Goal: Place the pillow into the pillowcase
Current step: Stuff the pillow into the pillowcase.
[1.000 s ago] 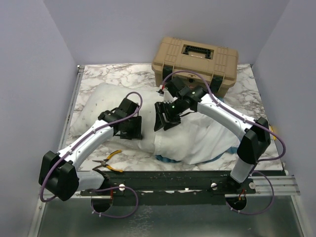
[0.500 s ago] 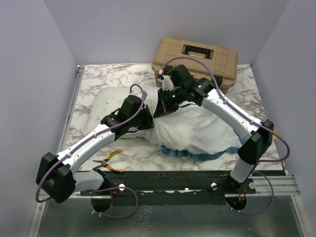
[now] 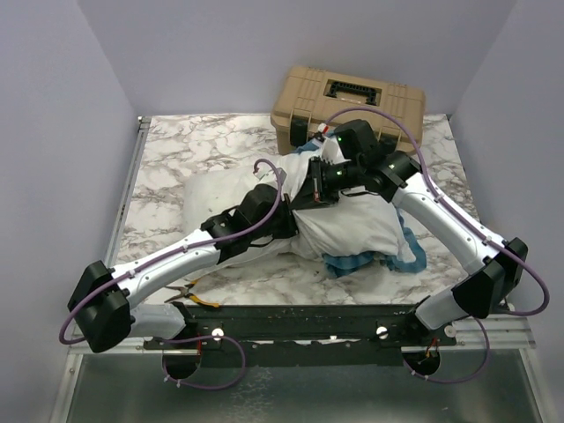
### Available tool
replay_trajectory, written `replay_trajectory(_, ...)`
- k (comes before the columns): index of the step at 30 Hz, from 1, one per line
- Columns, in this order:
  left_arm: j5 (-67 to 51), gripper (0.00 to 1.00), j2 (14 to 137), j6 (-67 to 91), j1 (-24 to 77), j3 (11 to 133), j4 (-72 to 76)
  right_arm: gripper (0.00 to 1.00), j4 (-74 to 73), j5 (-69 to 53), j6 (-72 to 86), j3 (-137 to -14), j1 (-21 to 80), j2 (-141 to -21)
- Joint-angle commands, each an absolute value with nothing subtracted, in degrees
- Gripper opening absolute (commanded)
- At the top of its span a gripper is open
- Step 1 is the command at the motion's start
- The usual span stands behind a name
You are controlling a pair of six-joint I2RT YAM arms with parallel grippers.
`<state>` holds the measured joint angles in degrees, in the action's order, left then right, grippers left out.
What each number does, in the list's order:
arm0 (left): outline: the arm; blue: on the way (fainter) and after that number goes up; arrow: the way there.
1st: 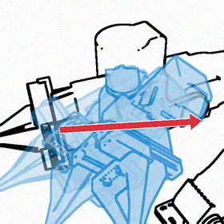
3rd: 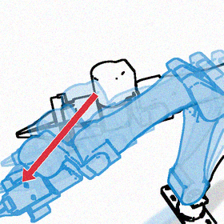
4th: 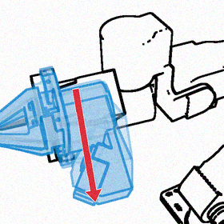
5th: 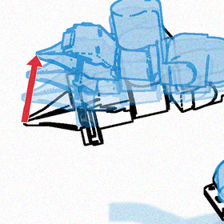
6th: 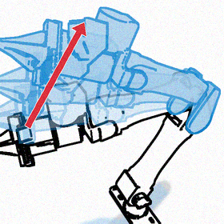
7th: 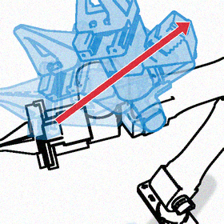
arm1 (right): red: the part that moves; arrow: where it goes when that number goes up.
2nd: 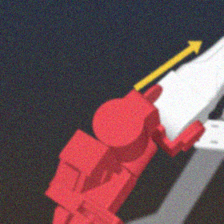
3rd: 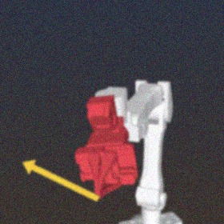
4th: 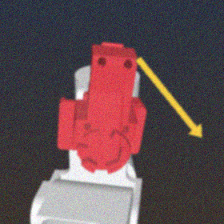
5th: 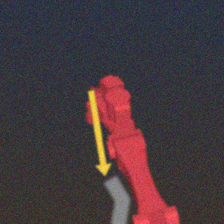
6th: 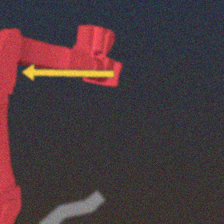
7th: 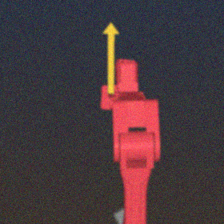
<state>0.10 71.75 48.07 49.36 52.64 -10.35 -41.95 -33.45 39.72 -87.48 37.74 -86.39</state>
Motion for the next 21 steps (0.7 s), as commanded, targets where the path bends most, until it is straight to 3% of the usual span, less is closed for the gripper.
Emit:
replay_trajectory(1, -0.78, 0.00, 70.36, 49.45, 52.12, 53.07, 8.61, 0.03, -55.41, -20.96, 29.90, -90.95, 39.64, -88.28)
replay_trajectory(5, -1.01, 0.00, 71.30, 51.75, 53.10, 47.86, 9.00, 0.52, -62.47, -7.75, 23.79, -101.78, 39.31, -89.10)
replay_trajectory(8, -0.97, 0.00, 73.07, 53.59, 54.09, 44.71, 11.48, 0.73, -64.84, -3.88, 21.67, -108.53, 37.86, -91.57)
replay_trajectory(11, -0.83, 0.00, 74.86, 55.10, 54.77, 43.35, 13.65, 0.77, -67.09, -1.65, 19.94, -113.00, 34.78, -95.73)
replay_trajectory(21, -2.36, 0.00, 80.19, 53.80, 56.50, 46.46, 14.78, 0.74, -67.56, 16.00, 13.82, -118.15, 29.08, -109.19)
